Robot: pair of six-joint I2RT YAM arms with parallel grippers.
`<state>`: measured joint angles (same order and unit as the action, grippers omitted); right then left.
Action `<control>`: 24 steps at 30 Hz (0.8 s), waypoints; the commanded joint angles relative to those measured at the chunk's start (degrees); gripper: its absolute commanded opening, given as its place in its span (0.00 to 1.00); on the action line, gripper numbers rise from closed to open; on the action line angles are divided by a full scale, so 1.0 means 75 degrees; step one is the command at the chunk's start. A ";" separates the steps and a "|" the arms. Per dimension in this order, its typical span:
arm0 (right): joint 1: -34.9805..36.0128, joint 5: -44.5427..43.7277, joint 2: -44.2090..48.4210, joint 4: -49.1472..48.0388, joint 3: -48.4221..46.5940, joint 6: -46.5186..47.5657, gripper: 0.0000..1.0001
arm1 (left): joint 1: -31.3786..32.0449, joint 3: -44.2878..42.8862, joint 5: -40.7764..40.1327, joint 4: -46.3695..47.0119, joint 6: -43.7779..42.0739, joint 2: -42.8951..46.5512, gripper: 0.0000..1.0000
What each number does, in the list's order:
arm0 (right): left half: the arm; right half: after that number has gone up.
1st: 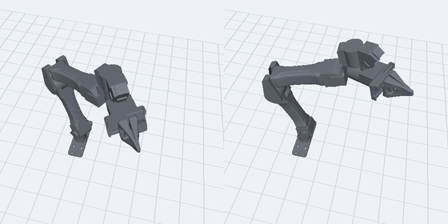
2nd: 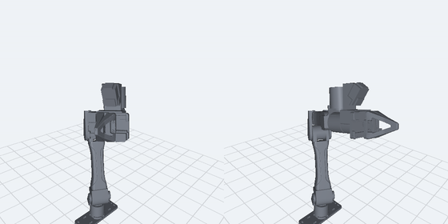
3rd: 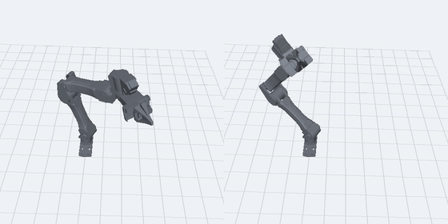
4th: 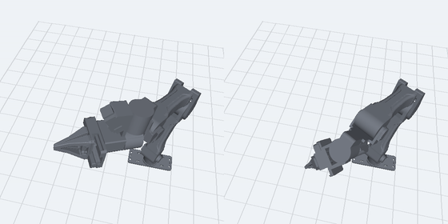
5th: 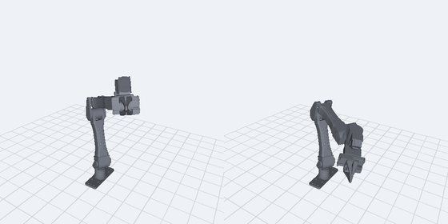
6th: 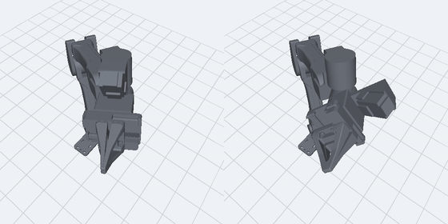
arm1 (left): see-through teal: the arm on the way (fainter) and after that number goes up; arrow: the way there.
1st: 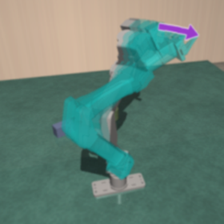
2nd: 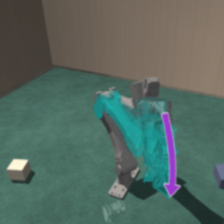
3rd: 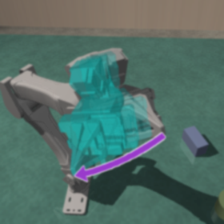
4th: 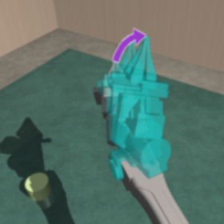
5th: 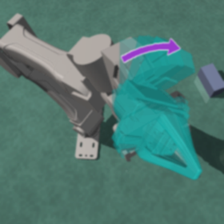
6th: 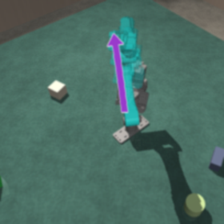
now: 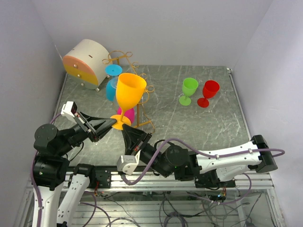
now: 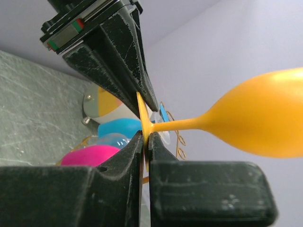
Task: Take the wine glass off the wine glass rack
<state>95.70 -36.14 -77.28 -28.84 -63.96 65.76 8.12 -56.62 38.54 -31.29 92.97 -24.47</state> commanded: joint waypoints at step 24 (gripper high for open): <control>0.0297 -0.3466 0.2352 0.7473 -0.1649 -0.7646 0.43 | -0.0005 0.0418 -0.0321 0.0209 -0.3029 0.0153 0.09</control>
<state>96.79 -59.57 -61.12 13.23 -69.38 23.99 8.38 -51.90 37.45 -26.46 80.12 -23.31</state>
